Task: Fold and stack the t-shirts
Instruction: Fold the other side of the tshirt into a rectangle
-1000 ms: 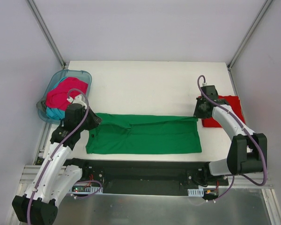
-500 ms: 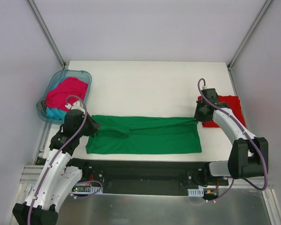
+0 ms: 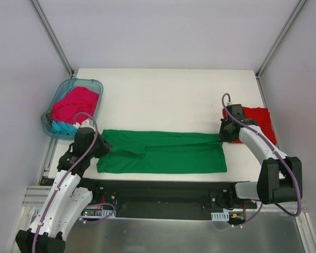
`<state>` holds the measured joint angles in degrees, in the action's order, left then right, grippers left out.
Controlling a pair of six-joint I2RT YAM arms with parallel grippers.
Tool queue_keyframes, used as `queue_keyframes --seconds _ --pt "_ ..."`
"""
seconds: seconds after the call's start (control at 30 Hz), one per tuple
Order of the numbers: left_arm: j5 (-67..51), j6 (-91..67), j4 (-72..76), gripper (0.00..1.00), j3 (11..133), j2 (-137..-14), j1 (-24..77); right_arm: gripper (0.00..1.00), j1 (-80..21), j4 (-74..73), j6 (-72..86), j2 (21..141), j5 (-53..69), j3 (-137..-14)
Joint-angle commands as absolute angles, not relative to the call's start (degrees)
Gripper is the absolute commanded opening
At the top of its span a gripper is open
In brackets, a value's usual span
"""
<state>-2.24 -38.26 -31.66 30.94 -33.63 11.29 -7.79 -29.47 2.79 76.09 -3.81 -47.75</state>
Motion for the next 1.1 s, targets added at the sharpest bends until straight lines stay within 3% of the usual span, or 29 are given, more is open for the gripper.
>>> queue_keyframes --seconds 0.0,0.23,0.33,0.37,0.4,0.43,0.53,0.63,0.77,0.9,1.07 --pt "-0.44 -40.51 -32.78 0.0 29.8 -32.61 11.6 0.08 -8.0 -30.5 2.81 74.18 -5.19 -46.76" --pt "-1.15 -43.41 -36.12 0.0 29.18 -31.47 11.6 0.16 -8.0 -30.41 3.95 73.92 -5.8 -45.7" --pt "-0.35 -44.21 -39.1 0.09 30.06 -30.06 11.6 0.19 -8.0 -31.9 4.83 71.64 -7.11 -45.0" --pt "1.04 -44.56 -39.72 0.22 30.49 -29.62 11.6 0.27 -8.0 -32.51 5.53 70.76 -8.42 -44.65" --pt "1.14 -44.82 -40.42 0.55 31.19 -29.18 11.6 0.4 -7.91 -33.13 6.76 69.53 -10.0 -44.56" --pt "1.23 -45.0 -40.86 0.99 32.07 -29.01 11.6 0.61 -7.91 -33.83 7.12 68.39 -11.32 -44.47" --pt "2.11 -45.35 -41.84 0.99 34.62 -28.48 11.6 0.69 -8.0 -34.89 7.91 64.0 -12.74 -44.47" --pt "1.5 -46.75 -41.66 0.99 35.86 -29.0 11.6 0.97 -7.91 -35.16 7.56 59.34 -10.73 -44.65" --pt "-3.06 -46.58 -37.72 0.99 36.04 -33.47 11.69 0.96 -8.0 -32.53 5.63 56.69 -1.44 -44.56" --pt "-14.92 -45.88 -25.34 0.99 32.7 -40.58 11.78 0.96 -8.26 -24.72 6.59 58.7 14.64 -42.19" --pt "-16.7 -44.04 -18.73 0.99 32.61 -51.84 12.83 0.96 -11.68 -19.6 7.12 66.6 18.2 -41.66"
